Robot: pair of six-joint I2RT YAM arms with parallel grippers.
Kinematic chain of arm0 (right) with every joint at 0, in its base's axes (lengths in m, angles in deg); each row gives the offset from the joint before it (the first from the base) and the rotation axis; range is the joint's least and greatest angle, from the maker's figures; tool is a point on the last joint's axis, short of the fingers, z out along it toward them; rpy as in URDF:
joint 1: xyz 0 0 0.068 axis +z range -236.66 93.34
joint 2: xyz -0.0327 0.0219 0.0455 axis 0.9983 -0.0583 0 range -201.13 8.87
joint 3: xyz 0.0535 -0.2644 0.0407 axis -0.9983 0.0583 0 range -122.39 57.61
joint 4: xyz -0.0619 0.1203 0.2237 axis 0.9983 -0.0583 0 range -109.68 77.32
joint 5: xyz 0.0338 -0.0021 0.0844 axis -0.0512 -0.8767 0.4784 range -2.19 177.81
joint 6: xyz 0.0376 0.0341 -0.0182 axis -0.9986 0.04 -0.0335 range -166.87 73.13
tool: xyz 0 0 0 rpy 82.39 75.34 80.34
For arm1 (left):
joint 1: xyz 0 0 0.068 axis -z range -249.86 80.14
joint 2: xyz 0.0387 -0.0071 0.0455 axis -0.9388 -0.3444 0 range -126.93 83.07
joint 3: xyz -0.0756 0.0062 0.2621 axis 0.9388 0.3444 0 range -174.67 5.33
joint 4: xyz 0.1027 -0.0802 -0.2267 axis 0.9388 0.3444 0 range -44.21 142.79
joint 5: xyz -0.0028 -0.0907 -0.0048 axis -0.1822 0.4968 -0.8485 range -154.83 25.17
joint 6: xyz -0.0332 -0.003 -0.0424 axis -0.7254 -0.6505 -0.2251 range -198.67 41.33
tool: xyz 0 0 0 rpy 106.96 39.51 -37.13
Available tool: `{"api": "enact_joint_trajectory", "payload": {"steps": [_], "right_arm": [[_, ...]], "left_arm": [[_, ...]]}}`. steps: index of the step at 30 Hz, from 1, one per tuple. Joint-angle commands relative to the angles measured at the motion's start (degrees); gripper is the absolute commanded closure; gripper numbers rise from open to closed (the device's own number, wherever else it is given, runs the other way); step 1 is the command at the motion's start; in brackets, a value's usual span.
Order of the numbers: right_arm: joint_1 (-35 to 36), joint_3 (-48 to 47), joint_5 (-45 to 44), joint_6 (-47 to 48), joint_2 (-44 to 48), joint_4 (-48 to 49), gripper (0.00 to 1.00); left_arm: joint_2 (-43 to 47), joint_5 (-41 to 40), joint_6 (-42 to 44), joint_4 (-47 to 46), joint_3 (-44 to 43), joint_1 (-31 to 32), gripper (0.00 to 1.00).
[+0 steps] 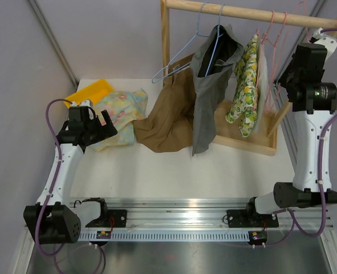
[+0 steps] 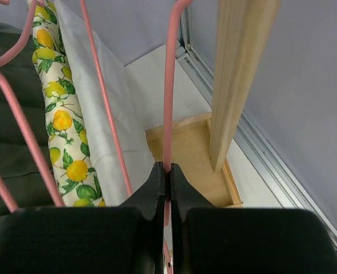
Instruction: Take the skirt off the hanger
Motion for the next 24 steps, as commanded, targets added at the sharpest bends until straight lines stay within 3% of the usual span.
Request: {"api": "enact_joint_trajectory", "payload": {"steps": [1,13,24], "right_arm": [[0.3,-4.7,-0.8,1.0,-3.2,4.1,1.00],[0.3,-14.6,0.7,1.6,-11.0,3.9,1.00],[0.3,-15.4,0.3,1.6,-18.0,0.8,1.00]], "left_arm": [[2.2,-4.0,0.5,-2.2,0.0,1.9,0.01],[1.4,-8.9,-1.0,-1.6,0.6,7.5,0.01],[1.5,-10.2,-1.1,-1.0,0.7,8.8,0.01]]}}
